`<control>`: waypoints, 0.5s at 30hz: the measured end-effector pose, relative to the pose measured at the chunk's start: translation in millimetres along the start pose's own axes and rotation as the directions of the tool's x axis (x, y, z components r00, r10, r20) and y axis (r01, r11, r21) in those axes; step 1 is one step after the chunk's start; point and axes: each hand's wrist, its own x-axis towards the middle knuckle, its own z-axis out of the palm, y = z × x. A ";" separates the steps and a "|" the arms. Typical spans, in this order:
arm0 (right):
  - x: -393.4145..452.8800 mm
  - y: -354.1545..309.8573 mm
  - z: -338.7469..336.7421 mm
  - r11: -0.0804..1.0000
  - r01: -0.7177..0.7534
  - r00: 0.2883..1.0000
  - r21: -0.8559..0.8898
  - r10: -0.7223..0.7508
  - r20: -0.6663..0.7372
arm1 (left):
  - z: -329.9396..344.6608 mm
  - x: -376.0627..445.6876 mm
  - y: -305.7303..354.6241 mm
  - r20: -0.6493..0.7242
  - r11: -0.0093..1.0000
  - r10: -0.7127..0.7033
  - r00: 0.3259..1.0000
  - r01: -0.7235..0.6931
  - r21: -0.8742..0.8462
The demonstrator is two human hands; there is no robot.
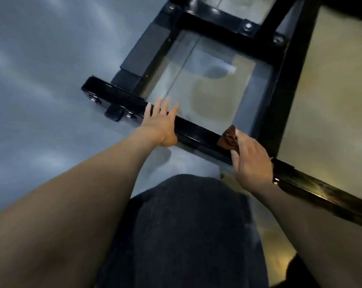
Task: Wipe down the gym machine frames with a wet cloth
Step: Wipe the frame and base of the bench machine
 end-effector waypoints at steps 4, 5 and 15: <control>-32.4 55.7 -2.8 0.985 -0.173 0.983 -0.002 0.172 -0.066 | -5.5 9.1 68.4 0.197 0.973 0.175 0.965 -0.201 0.117; -33.1 59.9 0.2 0.983 -0.186 0.978 0.006 0.186 -0.091 | -6.6 10.0 83.6 0.191 0.966 0.216 0.957 -0.238 0.099; -106.3 177.8 4.9 0.864 -0.486 0.797 0.134 0.500 -0.339 | 4.7 10.3 272.8 0.230 0.868 0.393 0.890 -0.442 0.227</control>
